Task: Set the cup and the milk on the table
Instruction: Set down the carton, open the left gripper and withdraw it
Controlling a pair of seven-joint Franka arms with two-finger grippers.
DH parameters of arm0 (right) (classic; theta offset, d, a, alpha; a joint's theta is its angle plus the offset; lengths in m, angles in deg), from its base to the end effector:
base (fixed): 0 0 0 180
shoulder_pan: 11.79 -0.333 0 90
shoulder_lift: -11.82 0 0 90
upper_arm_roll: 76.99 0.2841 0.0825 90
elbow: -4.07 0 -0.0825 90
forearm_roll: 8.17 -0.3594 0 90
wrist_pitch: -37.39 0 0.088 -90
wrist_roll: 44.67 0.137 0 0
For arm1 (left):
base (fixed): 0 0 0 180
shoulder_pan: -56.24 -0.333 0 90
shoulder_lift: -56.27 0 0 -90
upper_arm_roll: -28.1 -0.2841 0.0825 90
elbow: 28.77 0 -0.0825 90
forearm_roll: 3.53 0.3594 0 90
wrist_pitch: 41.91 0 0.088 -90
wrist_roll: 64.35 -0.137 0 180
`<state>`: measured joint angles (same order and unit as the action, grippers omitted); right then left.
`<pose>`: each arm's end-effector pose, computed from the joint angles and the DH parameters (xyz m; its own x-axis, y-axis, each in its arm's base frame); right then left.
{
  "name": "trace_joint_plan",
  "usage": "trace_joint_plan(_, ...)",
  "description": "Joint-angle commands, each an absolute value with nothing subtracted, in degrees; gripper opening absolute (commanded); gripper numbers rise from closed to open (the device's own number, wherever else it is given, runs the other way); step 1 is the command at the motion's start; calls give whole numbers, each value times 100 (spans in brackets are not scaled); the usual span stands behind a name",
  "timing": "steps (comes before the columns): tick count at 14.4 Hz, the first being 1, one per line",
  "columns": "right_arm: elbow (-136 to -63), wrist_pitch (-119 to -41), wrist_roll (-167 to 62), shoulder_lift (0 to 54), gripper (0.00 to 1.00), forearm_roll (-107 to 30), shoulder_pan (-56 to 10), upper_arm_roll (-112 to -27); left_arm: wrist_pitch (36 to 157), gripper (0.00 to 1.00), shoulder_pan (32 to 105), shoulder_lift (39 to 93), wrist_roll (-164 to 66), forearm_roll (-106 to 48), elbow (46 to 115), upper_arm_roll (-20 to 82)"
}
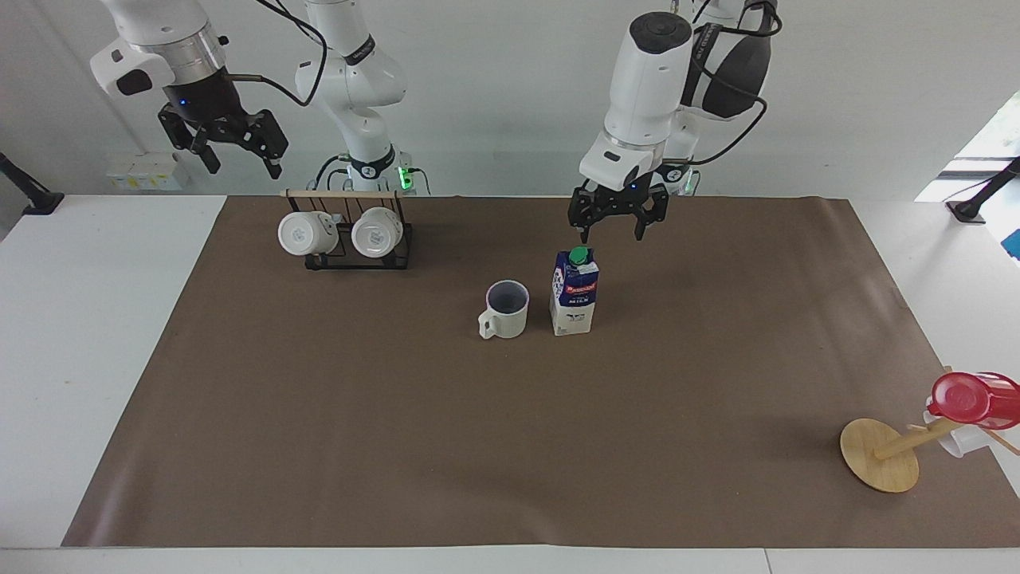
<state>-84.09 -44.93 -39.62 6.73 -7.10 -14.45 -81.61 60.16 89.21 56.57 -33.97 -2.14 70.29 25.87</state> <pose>0.4896 -0.0213 0.6103 0.9922 -0.1241 -0.0123 -0.1239 -0.9922 0.0125 0.4710 -0.2769 0.5070 0.9985 -0.0107 0.0529 -0.0109 -0.9999 0.0031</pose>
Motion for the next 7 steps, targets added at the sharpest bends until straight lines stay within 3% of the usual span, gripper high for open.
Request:
trace_joint_plan(1,-8285,-4496,-4019,760,100,-756,-1416,-8138,5356,100,8369,5495,-4235,-116,6731,2600)
trace_joint_plan(7,-8391,-4540,-3764,743,100,-800,-1425,-8120,4731,100,7401,5495,-5371,-125,6212,2573)
